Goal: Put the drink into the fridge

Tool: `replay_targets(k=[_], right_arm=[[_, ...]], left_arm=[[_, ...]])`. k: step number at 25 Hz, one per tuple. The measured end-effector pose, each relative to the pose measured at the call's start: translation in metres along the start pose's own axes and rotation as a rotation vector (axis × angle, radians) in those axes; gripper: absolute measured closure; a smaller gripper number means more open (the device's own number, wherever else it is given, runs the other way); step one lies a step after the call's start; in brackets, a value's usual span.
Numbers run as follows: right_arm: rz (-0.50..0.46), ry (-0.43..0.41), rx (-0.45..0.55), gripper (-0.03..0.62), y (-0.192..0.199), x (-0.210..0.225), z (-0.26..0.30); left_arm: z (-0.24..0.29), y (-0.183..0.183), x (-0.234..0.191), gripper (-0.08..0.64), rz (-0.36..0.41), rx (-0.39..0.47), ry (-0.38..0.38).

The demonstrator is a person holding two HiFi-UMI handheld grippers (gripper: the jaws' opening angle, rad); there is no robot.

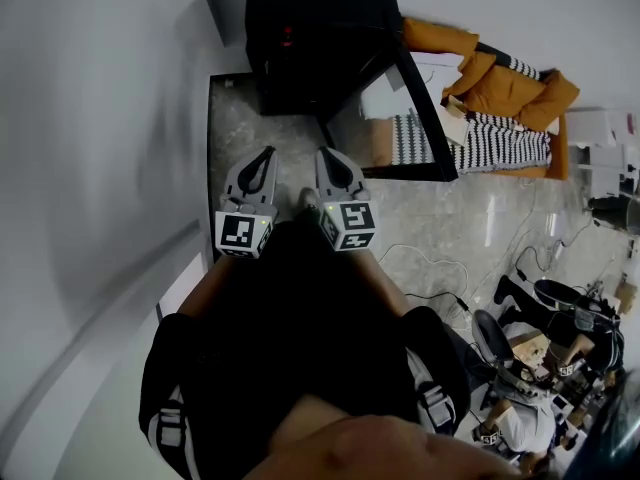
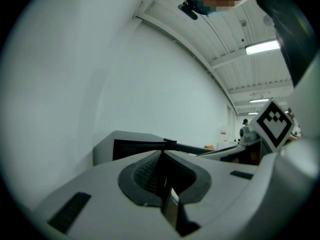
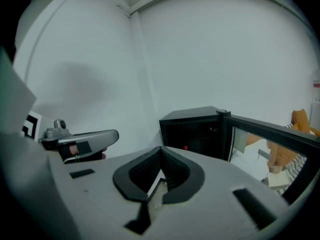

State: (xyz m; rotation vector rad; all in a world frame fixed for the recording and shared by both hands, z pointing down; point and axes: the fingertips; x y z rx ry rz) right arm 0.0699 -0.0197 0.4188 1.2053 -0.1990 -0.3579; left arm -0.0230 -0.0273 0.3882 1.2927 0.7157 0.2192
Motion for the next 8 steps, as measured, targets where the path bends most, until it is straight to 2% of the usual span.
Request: replay_targets(k=[8], right_arm=[[-0.003,0.007,0.003,0.592,-0.0005,0.0018,0.0017]], left_arm=[[0.0033,0.0006,-0.0014,0.548,-0.001,-0.002,0.004]])
Point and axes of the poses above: the fingertips, and each gripper's own axes: z forward along the fingers, x to its right, y out of its underside, and after that the axes turned 13 degrees about -z, right-handed
